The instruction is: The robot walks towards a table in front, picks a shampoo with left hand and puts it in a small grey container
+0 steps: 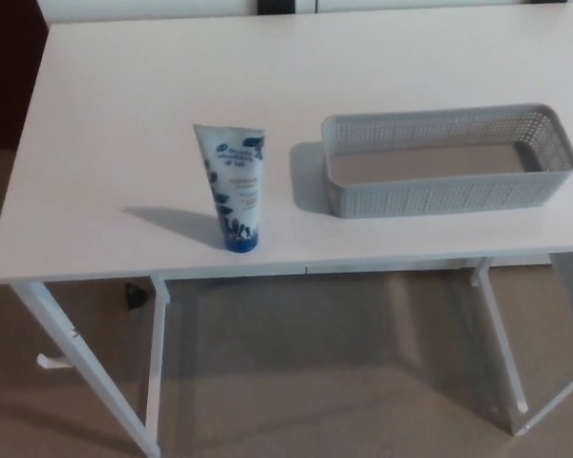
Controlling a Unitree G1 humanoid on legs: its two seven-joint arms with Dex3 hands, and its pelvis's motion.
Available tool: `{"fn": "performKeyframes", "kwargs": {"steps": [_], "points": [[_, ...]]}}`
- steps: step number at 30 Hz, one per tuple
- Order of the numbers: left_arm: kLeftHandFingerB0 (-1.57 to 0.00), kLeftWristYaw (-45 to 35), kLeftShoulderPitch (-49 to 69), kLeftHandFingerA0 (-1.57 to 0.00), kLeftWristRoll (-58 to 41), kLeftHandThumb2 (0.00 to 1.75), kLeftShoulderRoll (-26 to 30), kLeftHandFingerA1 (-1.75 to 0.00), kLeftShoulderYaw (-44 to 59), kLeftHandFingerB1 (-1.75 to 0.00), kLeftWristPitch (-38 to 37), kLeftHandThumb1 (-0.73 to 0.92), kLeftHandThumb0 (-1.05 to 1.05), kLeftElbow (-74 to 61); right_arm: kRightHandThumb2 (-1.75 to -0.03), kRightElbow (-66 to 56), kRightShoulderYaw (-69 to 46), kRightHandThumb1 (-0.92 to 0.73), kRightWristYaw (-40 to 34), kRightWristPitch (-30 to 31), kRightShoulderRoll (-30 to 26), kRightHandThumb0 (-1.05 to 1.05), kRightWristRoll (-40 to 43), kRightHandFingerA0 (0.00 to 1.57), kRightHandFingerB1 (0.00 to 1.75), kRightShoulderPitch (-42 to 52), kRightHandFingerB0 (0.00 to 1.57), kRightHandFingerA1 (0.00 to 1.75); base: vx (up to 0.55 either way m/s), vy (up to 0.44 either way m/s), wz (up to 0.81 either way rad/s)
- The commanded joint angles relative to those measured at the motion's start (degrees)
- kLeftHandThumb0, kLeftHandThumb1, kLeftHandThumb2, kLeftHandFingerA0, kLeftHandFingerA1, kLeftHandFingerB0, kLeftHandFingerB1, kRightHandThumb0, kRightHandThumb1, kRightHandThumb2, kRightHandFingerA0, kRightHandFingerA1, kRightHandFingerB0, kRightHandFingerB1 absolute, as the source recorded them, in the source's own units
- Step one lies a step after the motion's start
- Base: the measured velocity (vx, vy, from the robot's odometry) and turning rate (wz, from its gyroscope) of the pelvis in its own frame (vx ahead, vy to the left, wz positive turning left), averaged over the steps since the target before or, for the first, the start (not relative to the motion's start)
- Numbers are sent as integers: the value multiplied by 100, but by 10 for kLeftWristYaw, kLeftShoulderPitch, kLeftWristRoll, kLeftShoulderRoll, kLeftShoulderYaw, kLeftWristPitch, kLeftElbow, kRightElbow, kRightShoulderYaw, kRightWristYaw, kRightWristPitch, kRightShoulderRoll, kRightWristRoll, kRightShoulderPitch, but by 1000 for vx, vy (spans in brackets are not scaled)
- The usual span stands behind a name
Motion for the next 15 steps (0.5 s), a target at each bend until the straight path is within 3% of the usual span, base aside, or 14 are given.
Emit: {"fn": "performKeyframes", "kwargs": {"steps": [1,15], "points": [[-46,-6,-4,-56,3,60,6,-42,-2,-36,17,65,-32,1,-63,-3,-1,-77,-1,-4,-9,-41,2,54,37,7,40,45,-37,-89,1],[-45,-9,-5,-54,1,60,3,-43,-4,-35,18,65,-32,0,-63,-6,3,-77,5,2,-11,-42,2,52,36,6,38,44,-1,-6,0]]}}
